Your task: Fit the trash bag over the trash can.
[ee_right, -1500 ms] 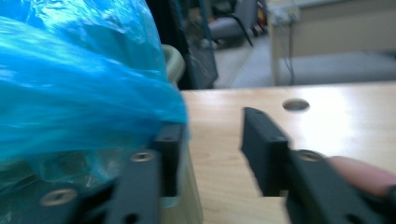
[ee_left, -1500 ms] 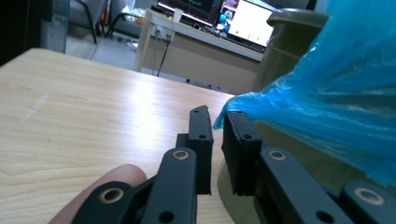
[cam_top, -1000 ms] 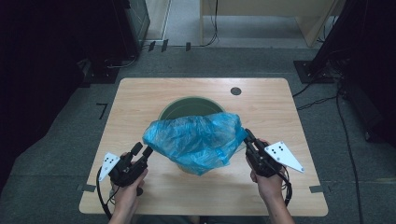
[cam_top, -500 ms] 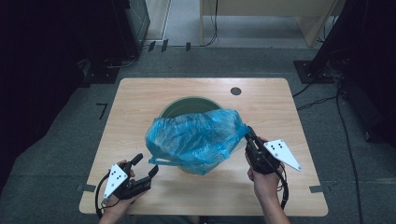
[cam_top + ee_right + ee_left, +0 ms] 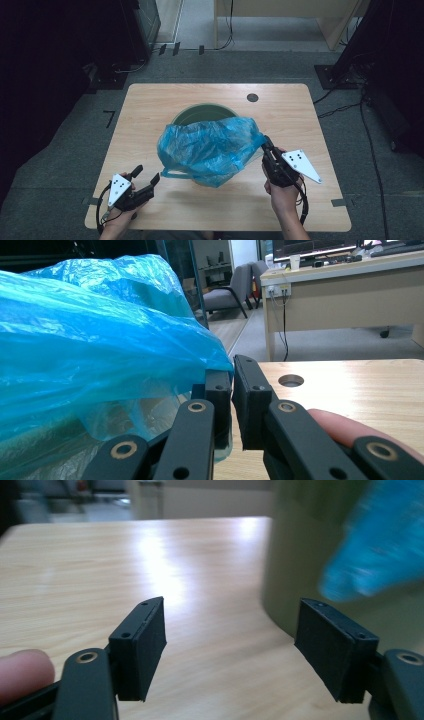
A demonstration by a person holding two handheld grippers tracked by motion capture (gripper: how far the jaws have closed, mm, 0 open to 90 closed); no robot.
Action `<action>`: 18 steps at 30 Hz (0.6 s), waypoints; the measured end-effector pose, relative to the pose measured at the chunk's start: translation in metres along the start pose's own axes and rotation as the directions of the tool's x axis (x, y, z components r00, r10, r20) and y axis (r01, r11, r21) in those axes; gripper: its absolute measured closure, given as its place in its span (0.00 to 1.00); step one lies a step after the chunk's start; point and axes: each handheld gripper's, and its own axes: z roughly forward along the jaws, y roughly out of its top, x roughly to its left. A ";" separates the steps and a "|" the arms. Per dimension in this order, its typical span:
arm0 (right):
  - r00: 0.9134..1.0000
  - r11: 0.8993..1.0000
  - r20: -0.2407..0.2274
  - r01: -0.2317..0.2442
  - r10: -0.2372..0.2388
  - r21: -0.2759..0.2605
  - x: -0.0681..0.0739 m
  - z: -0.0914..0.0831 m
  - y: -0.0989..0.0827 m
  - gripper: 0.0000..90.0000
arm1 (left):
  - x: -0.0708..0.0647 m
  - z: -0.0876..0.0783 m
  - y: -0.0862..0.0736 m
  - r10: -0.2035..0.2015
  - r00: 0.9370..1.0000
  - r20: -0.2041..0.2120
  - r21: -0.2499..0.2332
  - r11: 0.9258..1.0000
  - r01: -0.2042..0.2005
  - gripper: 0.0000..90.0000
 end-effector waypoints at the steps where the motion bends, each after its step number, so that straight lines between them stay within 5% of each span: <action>1: 1.000 1.000 -0.001 0.003 -0.003 -0.001 0.000 0.000 0.000 0.96 | 0.001 -0.002 0.002 -0.016 1.000 -0.025 -0.026 1.000 0.016 0.35; 4: 1.000 1.000 -0.002 0.008 -0.008 -0.002 0.001 0.000 0.000 0.96 | -0.001 -0.010 0.010 -0.032 0.998 -0.049 -0.129 0.991 0.026 0.36; 7: 1.000 1.000 -0.004 0.011 -0.011 -0.004 0.002 0.000 0.000 0.96 | -0.013 -0.019 0.022 -0.022 0.999 -0.025 -0.235 0.972 0.016 0.36; 12: 1.000 1.000 -0.003 0.010 -0.010 -0.005 0.002 -0.001 0.001 0.96 | -0.036 -0.027 0.037 0.021 0.999 0.046 -0.327 0.945 -0.004 0.42; 16: 1.000 1.000 -0.002 0.010 -0.010 -0.004 0.002 -0.001 0.000 0.96 | -0.059 -0.030 0.047 0.082 0.992 0.097 -0.384 0.923 -0.039 0.44; 18: 1.000 1.000 -0.004 0.010 -0.010 -0.005 0.002 -0.001 0.001 0.96 | -0.070 -0.029 0.049 0.130 0.986 0.107 -0.390 0.917 -0.079 0.43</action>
